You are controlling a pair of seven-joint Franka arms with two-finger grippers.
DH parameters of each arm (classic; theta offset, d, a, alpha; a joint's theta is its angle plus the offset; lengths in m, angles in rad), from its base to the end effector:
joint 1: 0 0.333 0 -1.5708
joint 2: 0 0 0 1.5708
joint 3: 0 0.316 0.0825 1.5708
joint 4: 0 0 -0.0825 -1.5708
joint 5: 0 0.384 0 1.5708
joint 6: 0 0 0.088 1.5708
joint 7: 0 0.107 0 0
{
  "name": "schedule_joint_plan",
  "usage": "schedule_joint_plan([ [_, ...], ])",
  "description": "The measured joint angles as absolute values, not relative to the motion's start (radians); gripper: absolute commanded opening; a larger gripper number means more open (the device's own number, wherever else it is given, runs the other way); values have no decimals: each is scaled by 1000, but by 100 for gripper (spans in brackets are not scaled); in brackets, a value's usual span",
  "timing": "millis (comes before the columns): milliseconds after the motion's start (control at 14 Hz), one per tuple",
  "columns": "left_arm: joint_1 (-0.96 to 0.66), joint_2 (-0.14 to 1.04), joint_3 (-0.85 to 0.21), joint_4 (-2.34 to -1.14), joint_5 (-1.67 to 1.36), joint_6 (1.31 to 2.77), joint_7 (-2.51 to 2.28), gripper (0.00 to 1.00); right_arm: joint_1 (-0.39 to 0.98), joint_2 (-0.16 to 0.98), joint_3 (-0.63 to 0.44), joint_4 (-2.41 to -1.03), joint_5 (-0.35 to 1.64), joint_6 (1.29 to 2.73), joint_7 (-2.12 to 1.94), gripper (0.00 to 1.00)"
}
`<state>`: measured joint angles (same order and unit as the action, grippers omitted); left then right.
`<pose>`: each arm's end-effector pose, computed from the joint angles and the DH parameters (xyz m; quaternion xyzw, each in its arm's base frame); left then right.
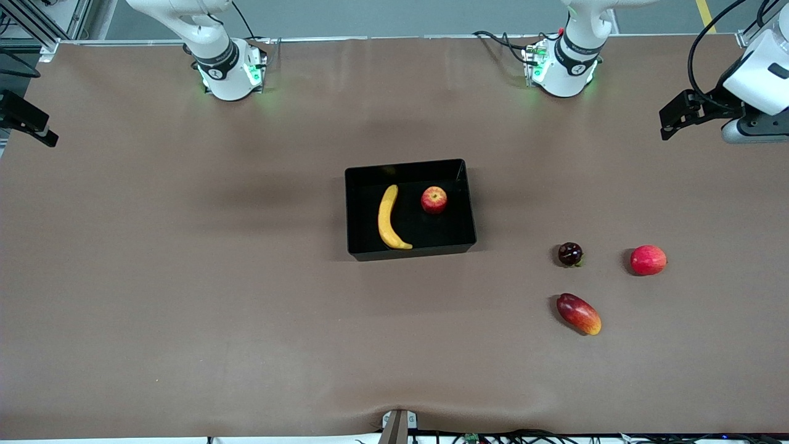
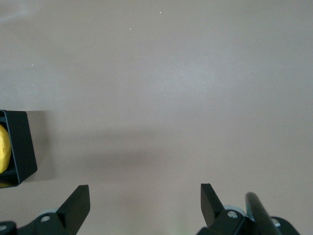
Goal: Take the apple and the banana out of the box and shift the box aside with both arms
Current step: 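Reach the left gripper down into the black tray toward the red apple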
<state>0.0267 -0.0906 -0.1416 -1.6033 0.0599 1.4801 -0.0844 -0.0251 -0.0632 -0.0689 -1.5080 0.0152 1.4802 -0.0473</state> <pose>0.5138 -0.0562 0.6498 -0.9991 0.0126 0.0131 0.0377 0.5225 -0.0489 0.6798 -0.9995 0.0225 -0.0183 0.0085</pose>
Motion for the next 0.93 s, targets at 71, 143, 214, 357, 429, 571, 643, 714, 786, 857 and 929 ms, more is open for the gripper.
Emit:
schedule_joint_plan([
  [71, 27, -91, -142, -1603, 60, 1480, -84, 100, -25, -63, -69, -1508, 14, 1480, -47, 100],
  [143, 27, -91, -142, -1603, 60, 1480, -84, 100, -25, -63, -69, -1508, 11, 1480, -47, 100],
  [214, 26, -90, -142, -1599, 60, 1480, -84, 100, -24, -62, -69, -1508, 9, 1480, -47, 100],
  [357, 18, -74, -157, -1572, 57, 1462, -84, 100, -23, -60, -67, -1508, 7, 1480, -47, 100],
  [429, 13, -55, -175, -1549, 55, 1442, -84, 100, -23, -59, -66, -1508, 7, 1480, -47, 100],
  [571, 6, 0, -227, -1519, 54, 1422, -123, 100, -23, -53, -65, -1508, 6, 1480, -47, 100],
  [643, -1, 30, -257, -1513, 54, 1422, -172, 100, -22, -49, -65, -1508, 6, 1480, -47, 100],
  [714, -12, 61, -288, -1510, 53, 1424, -244, 100, -22, -45, -65, -1508, 6, 1480, -47, 100],
  [786, -30, 93, -317, -1506, 53, 1438, -333, 100, -23, -43, -65, -1508, 6, 1480, -47, 100],
  [857, -56, 124, -341, -1505, 52, 1464, -437, 100, -23, -42, -65, -1508, 5, 1480, -47, 100],
  [929, -94, 156, -355, -1505, 52, 1492, -552, 100, -23, -42, -66, -1508, 5, 1480, -47, 100],
])
